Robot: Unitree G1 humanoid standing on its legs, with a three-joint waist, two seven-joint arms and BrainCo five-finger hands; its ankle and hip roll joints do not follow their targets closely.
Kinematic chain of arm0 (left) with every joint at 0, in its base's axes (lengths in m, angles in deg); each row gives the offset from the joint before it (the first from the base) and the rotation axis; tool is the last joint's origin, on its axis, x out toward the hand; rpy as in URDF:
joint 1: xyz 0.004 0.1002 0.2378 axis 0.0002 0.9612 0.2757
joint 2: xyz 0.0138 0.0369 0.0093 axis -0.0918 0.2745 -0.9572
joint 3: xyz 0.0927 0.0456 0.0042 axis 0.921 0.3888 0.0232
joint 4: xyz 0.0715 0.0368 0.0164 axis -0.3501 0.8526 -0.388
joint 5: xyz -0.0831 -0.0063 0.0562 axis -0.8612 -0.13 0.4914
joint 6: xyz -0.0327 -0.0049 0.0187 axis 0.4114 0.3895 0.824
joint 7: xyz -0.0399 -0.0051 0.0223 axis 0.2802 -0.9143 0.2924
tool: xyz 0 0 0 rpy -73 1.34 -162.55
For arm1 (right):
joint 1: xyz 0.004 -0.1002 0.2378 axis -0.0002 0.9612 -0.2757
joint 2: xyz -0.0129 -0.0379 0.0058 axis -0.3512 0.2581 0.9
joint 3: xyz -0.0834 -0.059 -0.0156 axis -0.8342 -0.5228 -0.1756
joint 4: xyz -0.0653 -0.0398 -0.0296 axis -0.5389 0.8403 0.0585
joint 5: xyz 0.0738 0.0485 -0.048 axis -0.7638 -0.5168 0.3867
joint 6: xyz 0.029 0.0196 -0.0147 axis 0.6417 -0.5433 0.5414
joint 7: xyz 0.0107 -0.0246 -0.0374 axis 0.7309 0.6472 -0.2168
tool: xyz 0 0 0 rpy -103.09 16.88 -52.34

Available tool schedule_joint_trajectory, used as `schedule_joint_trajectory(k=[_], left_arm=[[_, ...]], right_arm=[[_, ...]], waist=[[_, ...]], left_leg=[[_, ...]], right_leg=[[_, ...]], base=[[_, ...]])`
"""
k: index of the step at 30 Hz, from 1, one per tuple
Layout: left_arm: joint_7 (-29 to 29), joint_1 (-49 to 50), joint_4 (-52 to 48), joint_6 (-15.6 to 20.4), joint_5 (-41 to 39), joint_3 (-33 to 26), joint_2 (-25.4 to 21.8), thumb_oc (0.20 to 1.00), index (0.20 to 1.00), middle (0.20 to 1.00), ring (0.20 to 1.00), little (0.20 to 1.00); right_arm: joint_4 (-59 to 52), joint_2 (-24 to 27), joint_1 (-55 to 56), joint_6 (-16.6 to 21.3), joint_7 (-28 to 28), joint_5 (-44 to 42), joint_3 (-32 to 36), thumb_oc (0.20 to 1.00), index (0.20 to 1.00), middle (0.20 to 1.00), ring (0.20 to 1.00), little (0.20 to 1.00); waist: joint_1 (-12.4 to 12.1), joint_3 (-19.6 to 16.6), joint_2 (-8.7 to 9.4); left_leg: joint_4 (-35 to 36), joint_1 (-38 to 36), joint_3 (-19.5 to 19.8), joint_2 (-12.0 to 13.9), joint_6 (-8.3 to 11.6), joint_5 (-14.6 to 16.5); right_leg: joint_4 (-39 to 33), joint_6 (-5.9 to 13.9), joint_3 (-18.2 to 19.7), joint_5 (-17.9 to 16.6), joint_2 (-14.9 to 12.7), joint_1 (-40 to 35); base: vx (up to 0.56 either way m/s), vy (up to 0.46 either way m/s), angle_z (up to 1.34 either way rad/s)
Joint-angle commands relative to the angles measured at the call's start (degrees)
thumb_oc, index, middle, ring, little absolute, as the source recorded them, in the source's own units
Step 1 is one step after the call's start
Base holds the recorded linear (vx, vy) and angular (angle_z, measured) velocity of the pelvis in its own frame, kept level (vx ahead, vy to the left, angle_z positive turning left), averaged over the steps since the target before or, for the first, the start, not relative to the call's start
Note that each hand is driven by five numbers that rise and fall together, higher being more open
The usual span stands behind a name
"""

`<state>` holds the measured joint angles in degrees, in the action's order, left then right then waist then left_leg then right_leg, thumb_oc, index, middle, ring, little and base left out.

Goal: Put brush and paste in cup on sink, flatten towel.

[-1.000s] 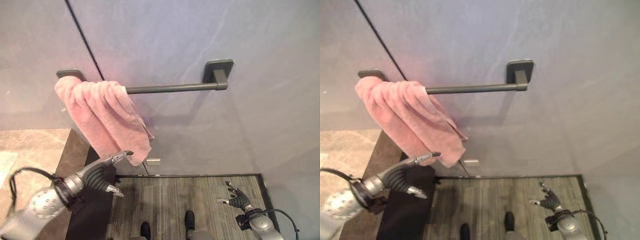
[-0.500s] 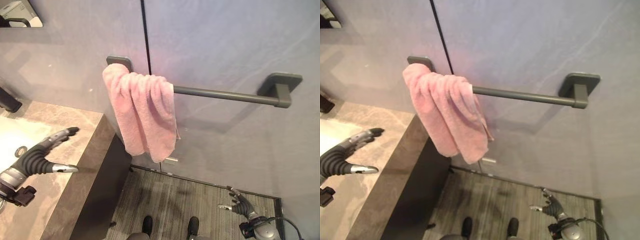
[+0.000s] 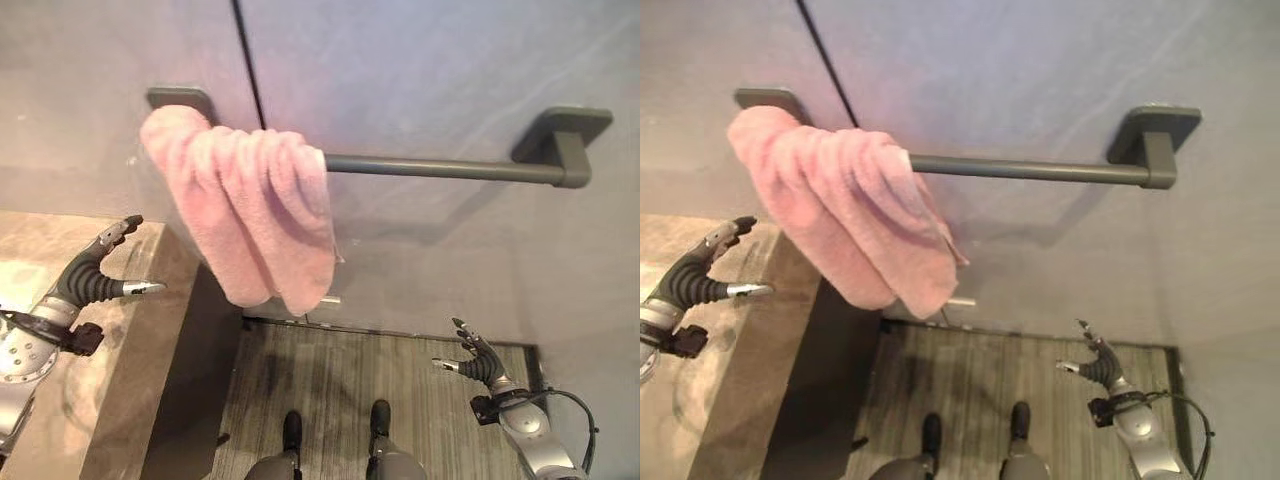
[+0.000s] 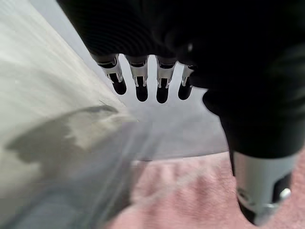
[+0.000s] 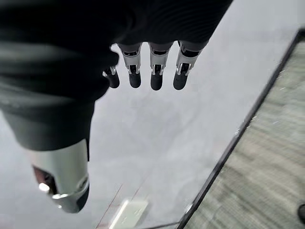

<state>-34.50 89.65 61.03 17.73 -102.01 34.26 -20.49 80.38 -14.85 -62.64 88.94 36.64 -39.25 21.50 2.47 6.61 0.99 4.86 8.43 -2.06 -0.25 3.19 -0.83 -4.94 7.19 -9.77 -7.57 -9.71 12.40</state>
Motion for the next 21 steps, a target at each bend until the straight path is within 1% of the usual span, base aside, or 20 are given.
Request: schedule_joint_trajectory(k=[1,3,8,16,21], left_arm=[[2.96,-5.81,4.96,1.57,1.52,-0.23,1.05,1.0,1.0,1.0,1.0,1.0],[3.24,-7.71,5.85,1.39,1.45,0.71,2.0,1.0,1.0,1.0,1.0,1.0],[3.74,-10.8,5.54,1.38,2.06,2.43,2.47,1.0,1.0,1.0,1.0,1.0],[3.47,-10.77,2.2,2.08,1.61,1.47,2.36,1.0,1.0,1.0,1.0,1.0],[3.67,-12.47,-0.68,3.1,-0.2,1.22,2.0,1.0,1.0,1.0,1.0,1.0]], right_arm=[[-2.27,2.8,-0.53,1.51,0.0,0.34,-0.95,1.0,1.0,1.0,1.0,1.0],[-2.03,2.65,-0.39,1.39,0.21,0.39,-1.12,1.0,1.0,1.0,1.0,1.0],[-1.32,2.26,-0.07,1.11,1.07,0.72,-1.94,1.0,1.0,1.0,1.0,1.0],[-0.25,2.67,0.49,0.84,1.98,2.37,-3.04,1.0,1.0,1.0,1.0,1.0],[0.26,2.6,1.17,0.8,2.48,2.52,-3.62,1.0,1.0,1.0,1.0,1.0]], waist=[[0.75,-0.69,0.69],[1.26,-0.72,0.77],[1.94,-1.03,0.92],[1.99,-1.6,0.78],[2.0,-2.52,0.46]], left_leg=[[0.14,3.49,-3.25,0.56,0.65,-2.93],[0.14,3.31,-3.5,0.73,0.63,-2.86],[0.14,2.94,-3.9,1.04,0.62,-2.58],[0.14,1.98,-4.08,1.37,0.74,-2.34],[0.14,1.38,-3.93,1.57,0.98,-2.3]], right_leg=[[0.86,6.48,2.46,-5.43,-4.88,-3.52],[0.95,6.46,2.71,-5.38,-4.79,-3.41],[0.75,6.54,3.01,-5.21,-4.74,-3.43],[0.54,6.42,3.32,-4.43,-4.56,-4.07],[0.35,6.31,2.76,-3.56,-4.48,-5.0]], base=[[0.04,0.032,-0.4],[0.03,0.031,-0.26],[0.03,0.006,0.0],[0.02,-0.008,0.0],[0.01,-0.01,0.0]])
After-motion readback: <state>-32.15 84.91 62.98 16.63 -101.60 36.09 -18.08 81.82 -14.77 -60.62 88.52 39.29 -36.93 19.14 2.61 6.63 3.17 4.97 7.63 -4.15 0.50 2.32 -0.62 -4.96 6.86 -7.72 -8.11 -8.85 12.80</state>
